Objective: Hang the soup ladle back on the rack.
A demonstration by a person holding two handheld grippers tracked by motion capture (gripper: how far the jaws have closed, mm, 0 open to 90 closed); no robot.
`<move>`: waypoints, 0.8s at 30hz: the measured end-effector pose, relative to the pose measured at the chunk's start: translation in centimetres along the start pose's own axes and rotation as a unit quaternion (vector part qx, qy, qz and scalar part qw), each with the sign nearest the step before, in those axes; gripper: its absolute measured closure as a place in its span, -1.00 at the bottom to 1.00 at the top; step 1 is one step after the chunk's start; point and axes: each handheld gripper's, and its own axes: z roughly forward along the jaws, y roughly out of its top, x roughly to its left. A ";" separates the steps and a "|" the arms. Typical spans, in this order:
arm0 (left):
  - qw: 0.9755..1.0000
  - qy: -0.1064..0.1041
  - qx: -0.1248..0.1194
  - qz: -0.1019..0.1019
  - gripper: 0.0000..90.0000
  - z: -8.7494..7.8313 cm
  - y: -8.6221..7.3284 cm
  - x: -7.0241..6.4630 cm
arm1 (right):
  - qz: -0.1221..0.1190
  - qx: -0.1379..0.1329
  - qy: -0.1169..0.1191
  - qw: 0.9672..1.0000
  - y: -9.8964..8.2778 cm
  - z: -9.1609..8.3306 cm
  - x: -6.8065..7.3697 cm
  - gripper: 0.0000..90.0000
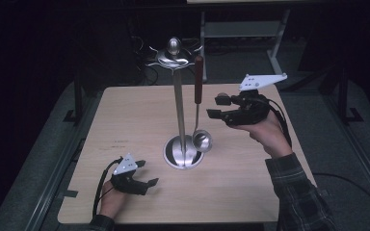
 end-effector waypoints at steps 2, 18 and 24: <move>1.000 0.000 0.002 0.001 -0.69 0.0 0.0 0.0 | 0.007 0.006 -0.003 1.000 -0.8 -0.3 -0.2 -0.06; 1.000 0.002 -0.004 -0.006 -0.68 0.1 0.0 0.0 | 0.057 0.041 -0.043 0.997 -8.7 -1.6 -1.5 -0.19; 1.000 0.002 -0.004 -0.005 -0.69 0.1 0.0 0.0 | 0.068 0.053 -0.055 0.995 -11.7 -1.8 -1.8 -0.25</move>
